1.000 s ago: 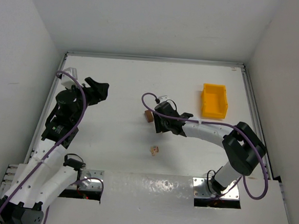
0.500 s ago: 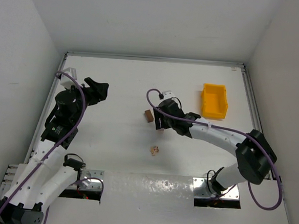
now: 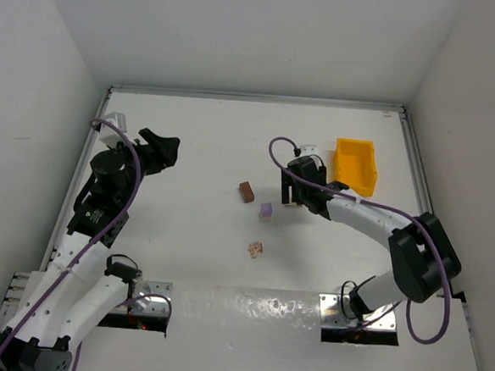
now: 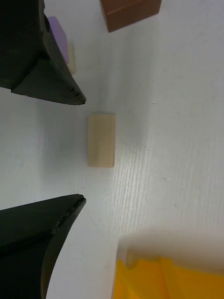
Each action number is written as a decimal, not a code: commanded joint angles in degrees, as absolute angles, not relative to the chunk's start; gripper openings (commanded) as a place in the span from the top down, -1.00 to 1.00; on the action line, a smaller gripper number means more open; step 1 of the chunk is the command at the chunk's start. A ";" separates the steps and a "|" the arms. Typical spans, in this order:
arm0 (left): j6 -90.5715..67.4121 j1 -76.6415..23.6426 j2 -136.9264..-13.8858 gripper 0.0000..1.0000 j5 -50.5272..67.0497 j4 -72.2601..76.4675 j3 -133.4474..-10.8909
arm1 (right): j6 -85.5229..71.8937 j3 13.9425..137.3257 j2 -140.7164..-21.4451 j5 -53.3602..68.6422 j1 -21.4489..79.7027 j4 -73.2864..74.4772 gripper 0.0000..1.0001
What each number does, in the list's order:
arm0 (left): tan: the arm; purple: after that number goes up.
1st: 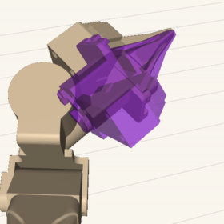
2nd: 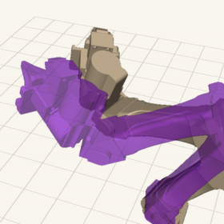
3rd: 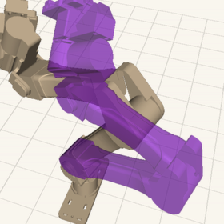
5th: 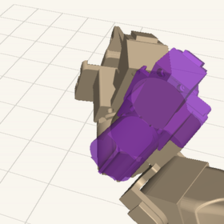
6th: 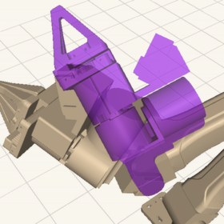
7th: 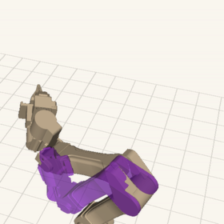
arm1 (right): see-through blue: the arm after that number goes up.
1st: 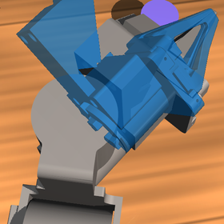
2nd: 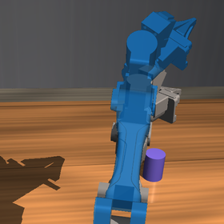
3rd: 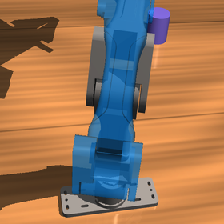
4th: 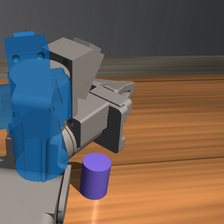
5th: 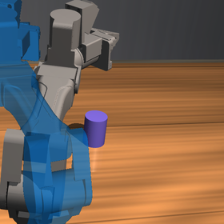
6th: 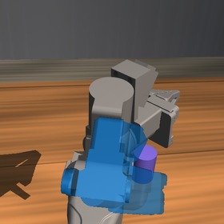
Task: Build the wood block tower
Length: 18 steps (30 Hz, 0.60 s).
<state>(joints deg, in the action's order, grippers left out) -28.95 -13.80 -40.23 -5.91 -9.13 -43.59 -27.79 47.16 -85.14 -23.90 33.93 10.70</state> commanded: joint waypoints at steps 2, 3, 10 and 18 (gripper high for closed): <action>-29.00 -13.36 -40.08 -0.34 -5.27 -6.59 -43.86 | -27.86 47.72 -88.24 -22.85 33.31 7.21 -0.55; -29.00 -13.36 -40.08 -0.34 -5.27 -6.68 -43.86 | -27.95 47.99 -89.63 -22.07 32.88 7.12 -0.55; -28.83 -13.36 -40.60 -0.34 -5.27 -6.68 -43.86 | -29.97 48.95 -95.79 -17.67 30.67 4.48 -0.56; -28.74 -13.36 -41.40 -0.34 -5.27 -6.50 -43.77 | -29.97 49.48 -98.88 -15.82 30.32 1.94 -0.55</action>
